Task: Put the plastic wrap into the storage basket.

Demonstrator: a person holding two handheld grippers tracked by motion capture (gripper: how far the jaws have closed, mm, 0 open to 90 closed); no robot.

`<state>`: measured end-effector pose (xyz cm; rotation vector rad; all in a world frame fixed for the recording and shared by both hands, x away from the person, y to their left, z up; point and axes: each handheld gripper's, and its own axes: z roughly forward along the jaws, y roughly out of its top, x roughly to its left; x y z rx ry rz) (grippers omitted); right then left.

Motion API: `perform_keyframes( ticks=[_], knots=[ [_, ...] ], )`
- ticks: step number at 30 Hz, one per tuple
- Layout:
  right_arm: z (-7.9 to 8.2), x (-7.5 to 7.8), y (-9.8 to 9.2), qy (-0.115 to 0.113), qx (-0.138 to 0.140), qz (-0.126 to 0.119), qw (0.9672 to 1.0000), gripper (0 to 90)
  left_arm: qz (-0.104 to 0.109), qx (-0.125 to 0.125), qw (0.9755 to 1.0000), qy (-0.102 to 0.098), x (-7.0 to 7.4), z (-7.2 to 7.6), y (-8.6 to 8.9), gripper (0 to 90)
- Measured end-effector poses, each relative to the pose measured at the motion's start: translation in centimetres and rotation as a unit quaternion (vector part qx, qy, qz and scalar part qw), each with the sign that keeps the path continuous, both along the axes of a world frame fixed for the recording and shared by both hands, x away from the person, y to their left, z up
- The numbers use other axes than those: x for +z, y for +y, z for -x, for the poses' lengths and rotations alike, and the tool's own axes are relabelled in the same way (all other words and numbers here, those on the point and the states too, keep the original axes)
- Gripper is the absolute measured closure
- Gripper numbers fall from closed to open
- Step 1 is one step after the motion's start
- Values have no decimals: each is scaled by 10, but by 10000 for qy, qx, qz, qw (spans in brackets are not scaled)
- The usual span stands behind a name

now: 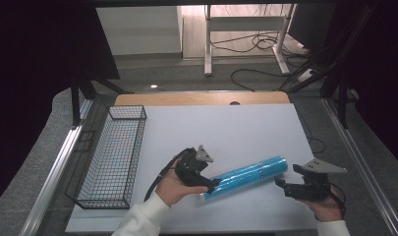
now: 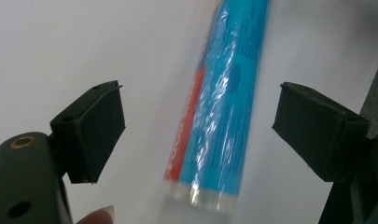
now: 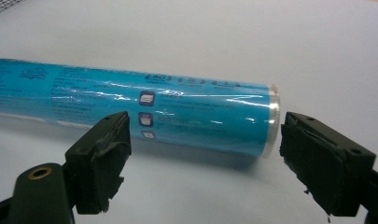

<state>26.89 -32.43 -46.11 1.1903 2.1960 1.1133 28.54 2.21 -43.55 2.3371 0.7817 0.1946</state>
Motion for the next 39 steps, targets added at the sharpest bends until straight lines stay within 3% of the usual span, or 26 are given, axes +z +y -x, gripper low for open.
perform_keyframes(
  ticks=[4,14,17,24,26,30,36,39],
  knots=[
    [0,-1,-3,28,-63,-16,10000,167,-18,-233,9997,71,-2,-12,-21,164],
    [2,-2,-9,29,-135,7,9999,166,-16,-524,9980,356,-12,-33,-56,151],
    [2,0,-12,43,-157,-39,9999,165,88,-634,9966,522,-16,-42,-69,151],
    [1,0,-18,31,-213,-74,9997,165,16,-783,9937,798,-33,-54,-90,170],
    [1,0,-20,41,-222,-105,9997,165,-78,-811,9930,857,-38,-55,-96,172],
    [2,0,-21,36,-222,-169,9996,165,-462,-849,9909,941,-49,-58,-104,193],
    [1,-2,-20,65,-214,-115,9997,165,-916,-922,9845,1180,-58,-62,-113,273],
    [0,-2,-20,64,-218,-110,9997,165,-1032,-937,9830,1197,-58,-63,-116,291]
  ],
)
